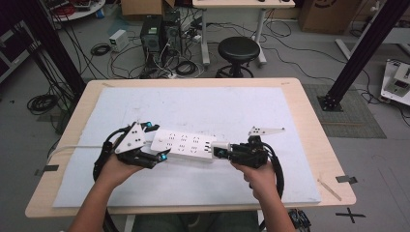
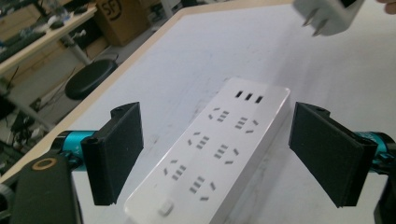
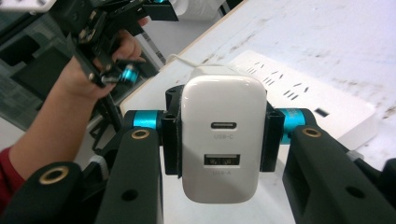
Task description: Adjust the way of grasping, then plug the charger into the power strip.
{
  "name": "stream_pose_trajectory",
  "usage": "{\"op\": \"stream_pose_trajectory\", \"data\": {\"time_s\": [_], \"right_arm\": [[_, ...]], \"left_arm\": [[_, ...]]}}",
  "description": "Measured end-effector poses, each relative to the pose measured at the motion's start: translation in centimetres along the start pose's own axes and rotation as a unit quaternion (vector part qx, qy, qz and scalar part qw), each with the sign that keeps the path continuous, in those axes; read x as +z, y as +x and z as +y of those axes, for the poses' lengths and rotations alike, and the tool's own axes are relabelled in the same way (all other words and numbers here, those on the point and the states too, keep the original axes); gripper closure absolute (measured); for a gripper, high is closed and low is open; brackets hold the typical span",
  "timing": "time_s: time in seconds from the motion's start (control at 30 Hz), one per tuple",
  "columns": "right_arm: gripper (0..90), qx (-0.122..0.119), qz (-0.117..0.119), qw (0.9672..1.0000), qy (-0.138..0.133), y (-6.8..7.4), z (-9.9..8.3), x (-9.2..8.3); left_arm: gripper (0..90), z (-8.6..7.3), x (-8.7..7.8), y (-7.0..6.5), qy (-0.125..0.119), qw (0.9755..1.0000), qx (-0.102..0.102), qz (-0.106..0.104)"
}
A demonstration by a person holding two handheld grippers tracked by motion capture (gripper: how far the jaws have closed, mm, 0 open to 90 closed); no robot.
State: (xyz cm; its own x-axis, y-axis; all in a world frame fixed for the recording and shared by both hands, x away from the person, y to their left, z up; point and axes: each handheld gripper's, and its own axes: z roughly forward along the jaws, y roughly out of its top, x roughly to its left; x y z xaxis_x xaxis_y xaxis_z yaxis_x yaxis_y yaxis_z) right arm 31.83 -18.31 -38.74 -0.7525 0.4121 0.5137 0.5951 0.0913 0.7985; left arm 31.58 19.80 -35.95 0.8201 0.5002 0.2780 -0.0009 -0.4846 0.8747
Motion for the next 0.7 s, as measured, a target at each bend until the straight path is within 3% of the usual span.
{"op": "stream_pose_trajectory", "data": {"time_s": [0.3, 0.43, 0.53, 0.6, 0.67, 0.7], "right_arm": [[63.0, -0.02, -0.011, 0.9997, -0.003, -0.4, 0.4, -0.1], [63.0, -0.057, -0.021, 0.9981, -0.003, -0.4, 1.0, 0.7], [63.0, -0.088, -0.033, 0.9956, -0.002, -0.4, 1.4, 1.3], [63.0, -0.118, -0.042, 0.9921, -0.006, -0.4, 1.7, 1.8], [62.9, -0.146, -0.056, 0.9876, -0.008, -0.3, 2.0, 2.2], [63.0, -0.167, -0.065, 0.9839, -0.008, -0.3, 2.1, 2.4]], "left_arm": [[17.7, -1.3, -1.8, 1.7, 0.009, 0.9991, -0.029, 0.029], [17.7, -1.7, -2.3, 2.2, 0.014, 0.9983, -0.039, 0.042], [17.7, -2.1, -2.7, 2.3, 0.019, 0.9976, -0.045, 0.049], [17.7, -2.5, -3.0, 2.3, 0.021, 0.9973, -0.048, 0.052], [17.7, -2.8, -3.4, 2.4, 0.027, 0.9969, -0.05, 0.055], [17.7, -2.9, -3.5, 2.4, 0.028, 0.9967, -0.052, 0.055]]}}
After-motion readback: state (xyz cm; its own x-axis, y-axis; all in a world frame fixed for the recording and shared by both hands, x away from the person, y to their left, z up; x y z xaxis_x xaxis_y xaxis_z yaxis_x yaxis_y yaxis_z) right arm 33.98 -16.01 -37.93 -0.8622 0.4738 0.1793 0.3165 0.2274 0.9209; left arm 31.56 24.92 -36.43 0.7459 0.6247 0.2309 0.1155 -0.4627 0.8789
